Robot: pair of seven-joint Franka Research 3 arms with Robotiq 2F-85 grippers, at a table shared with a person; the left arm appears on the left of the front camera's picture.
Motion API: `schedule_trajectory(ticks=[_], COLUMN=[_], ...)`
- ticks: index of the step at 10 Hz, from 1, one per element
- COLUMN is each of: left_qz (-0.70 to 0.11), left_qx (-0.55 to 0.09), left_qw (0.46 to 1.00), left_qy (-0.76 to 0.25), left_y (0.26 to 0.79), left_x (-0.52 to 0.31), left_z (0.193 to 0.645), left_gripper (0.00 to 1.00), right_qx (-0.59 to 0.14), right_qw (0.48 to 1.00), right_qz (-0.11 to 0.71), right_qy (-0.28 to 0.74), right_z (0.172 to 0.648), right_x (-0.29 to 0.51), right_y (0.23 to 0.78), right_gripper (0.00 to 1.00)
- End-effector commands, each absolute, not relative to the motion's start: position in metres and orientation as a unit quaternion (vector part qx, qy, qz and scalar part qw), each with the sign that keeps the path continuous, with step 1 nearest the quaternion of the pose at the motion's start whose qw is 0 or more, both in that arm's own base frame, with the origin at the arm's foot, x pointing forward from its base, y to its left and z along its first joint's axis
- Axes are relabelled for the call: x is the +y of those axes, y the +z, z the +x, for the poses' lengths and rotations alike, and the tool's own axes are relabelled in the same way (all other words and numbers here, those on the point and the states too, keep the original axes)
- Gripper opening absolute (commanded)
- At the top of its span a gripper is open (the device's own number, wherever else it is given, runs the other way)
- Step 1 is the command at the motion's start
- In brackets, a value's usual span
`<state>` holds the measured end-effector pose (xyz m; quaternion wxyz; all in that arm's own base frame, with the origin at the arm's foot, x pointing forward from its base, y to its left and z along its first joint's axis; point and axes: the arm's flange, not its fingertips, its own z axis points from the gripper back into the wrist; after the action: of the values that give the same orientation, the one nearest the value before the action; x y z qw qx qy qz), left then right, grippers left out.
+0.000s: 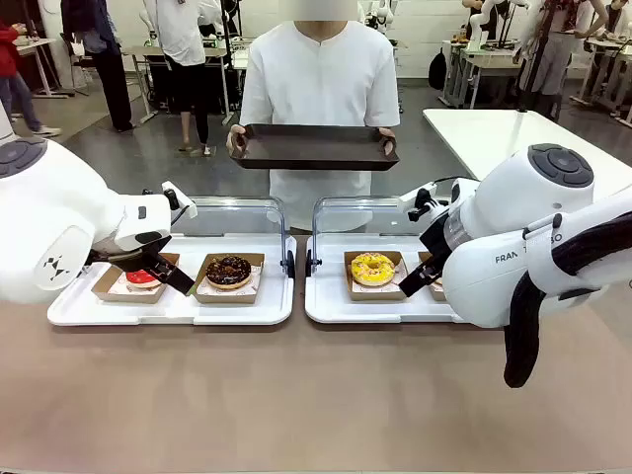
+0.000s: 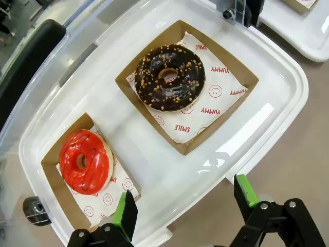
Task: Provide the desired donut to the person.
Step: Pick up and lift the Paper togo box containing the Donut pointed at by the person.
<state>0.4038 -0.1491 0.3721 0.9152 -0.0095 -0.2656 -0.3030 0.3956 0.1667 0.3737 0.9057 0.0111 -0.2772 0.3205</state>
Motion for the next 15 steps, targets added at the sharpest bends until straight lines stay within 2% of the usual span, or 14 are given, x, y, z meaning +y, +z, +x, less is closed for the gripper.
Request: schedule_trajectory(ticks=[1,12,13,15], left_qz=[-0.009,-0.009,-0.004,0.004], left_qx=[-0.266,-0.266,-0.243,-0.247], left_qw=[0.915,0.915,0.918,0.914], left_qy=[-0.303,-0.303,-0.313,-0.321], left_y=[0.372,0.372,0.393,0.459], left_x=[-0.149,-0.149,-0.147,-0.138], left_z=[0.404,0.404,0.394,0.372], left_gripper=[1.0,1.0,1.0,1.0], right_qx=[-0.277,-0.277,-0.236,-0.228], right_qw=[0.906,0.906,0.923,0.923], right_qz=[0.011,0.011,-0.004,-0.013], right_qy=[0.321,0.32,0.304,0.31], right_z=[0.396,0.396,0.392,0.366], right_x=[0.167,0.167,0.168,0.17], right_y=[0.374,0.374,0.39,0.448], right_gripper=[1.0,1.0,1.0,1.0])
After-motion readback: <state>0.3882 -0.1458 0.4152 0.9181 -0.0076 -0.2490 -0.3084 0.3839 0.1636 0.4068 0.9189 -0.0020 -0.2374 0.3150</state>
